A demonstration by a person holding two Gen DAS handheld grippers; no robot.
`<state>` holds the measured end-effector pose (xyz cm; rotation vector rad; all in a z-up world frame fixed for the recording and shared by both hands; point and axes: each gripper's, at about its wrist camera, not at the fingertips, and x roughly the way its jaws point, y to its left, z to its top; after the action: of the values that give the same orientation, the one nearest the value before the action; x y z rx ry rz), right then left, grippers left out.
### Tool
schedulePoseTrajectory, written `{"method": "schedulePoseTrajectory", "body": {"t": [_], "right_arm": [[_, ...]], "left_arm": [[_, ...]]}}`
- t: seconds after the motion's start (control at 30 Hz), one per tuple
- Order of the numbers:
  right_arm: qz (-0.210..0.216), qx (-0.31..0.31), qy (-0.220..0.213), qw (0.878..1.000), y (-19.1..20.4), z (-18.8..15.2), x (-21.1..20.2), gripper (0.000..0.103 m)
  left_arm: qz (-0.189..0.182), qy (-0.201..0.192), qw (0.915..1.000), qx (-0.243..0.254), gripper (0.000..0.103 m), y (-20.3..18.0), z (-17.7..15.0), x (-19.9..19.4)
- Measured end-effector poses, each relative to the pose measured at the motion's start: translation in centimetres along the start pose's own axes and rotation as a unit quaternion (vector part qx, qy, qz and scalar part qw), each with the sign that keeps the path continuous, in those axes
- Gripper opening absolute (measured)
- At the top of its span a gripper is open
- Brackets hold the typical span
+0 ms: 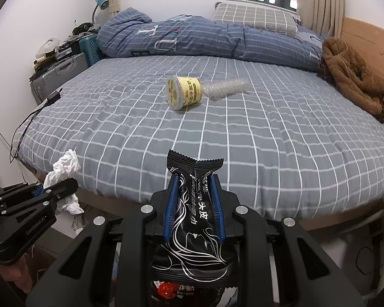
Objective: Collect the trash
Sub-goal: 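Carry the tissue with the left tool while the right tool carries the black packet over the bin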
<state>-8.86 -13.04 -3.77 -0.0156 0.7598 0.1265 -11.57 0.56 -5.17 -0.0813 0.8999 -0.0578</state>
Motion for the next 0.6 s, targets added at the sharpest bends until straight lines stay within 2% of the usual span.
{"method": "schedulePoseTrajectory", "body": {"t": [0.6], "right_arm": [[0.000, 0.009, 0.042, 0.999, 1.0, -5.2, -2.1, 0.025]], "left_arm": [[-0.002, 0.042, 0.9990, -0.016, 0.009, 0.4, -5.6, -1.4]]}}
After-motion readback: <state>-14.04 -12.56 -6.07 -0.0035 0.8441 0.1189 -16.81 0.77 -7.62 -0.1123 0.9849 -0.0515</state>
